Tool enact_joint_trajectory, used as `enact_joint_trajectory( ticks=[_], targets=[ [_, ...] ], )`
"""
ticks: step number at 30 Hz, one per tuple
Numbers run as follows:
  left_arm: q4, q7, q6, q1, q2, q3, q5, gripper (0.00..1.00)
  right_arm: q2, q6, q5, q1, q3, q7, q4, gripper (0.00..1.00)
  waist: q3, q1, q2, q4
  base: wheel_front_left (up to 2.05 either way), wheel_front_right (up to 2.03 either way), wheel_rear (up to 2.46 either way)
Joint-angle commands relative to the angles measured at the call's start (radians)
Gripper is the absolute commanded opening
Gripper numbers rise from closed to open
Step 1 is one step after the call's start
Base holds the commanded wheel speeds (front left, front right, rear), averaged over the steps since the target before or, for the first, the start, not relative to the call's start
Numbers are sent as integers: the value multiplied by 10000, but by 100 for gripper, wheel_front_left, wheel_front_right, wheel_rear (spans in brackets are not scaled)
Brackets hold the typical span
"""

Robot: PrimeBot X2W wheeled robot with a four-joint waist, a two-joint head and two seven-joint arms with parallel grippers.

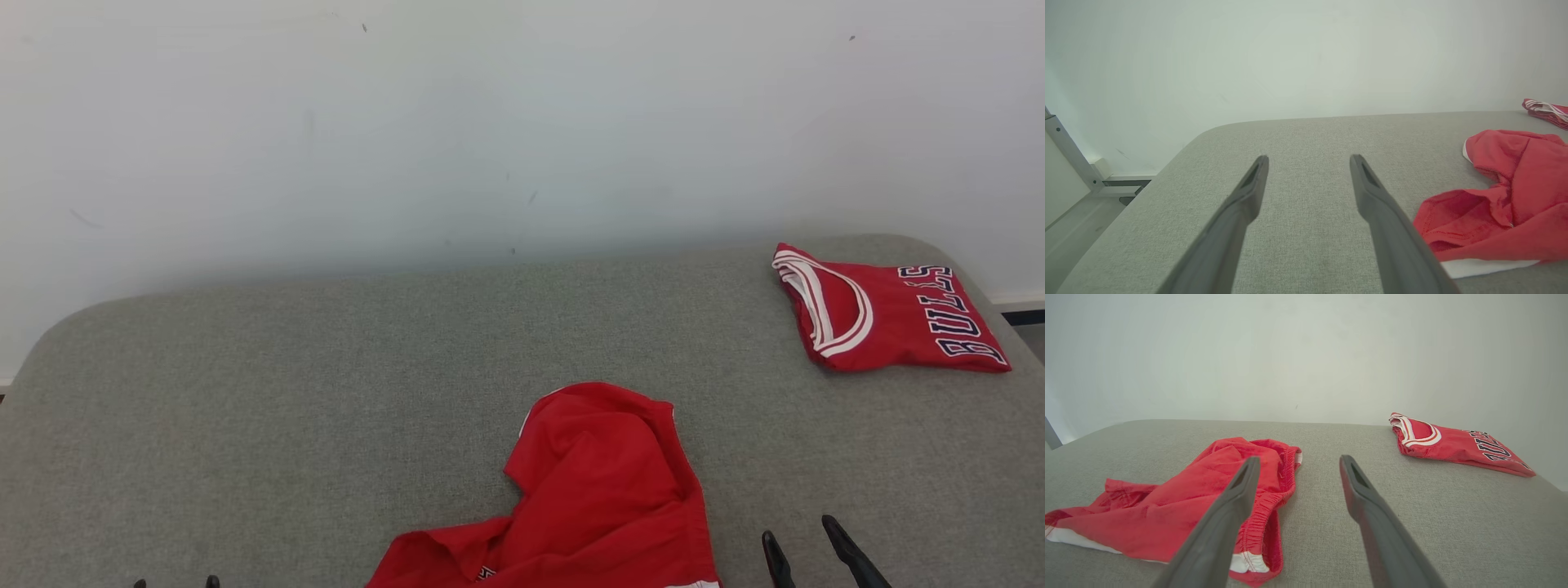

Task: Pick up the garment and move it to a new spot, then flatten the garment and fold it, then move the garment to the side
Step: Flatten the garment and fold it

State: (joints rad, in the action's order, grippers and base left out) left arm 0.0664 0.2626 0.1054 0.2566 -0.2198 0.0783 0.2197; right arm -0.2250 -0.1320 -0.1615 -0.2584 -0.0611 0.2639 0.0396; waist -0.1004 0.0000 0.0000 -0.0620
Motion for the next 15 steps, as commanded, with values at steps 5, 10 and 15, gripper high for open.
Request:
enact_joint_trajectory(
  ticks=[5,10,15],
  targets=[
    [523,28,187,-496,-425,-733,-55,100,-630,23,-238,411,-730,0,626,100,116,0,0,-8,0,0,0],
    [1446,29,242,-1005,-748,-1936,170,100,-1319,23,-524,971,-1850,-47,1584,100,381,0,0,-57,0,0,0],
    [2712,25,241,-1652,-1266,-3701,828,100,-1803,23,-843,1712,-2959,-136,2532,100,691,0,0,-141,0,0,0]
  ],
)
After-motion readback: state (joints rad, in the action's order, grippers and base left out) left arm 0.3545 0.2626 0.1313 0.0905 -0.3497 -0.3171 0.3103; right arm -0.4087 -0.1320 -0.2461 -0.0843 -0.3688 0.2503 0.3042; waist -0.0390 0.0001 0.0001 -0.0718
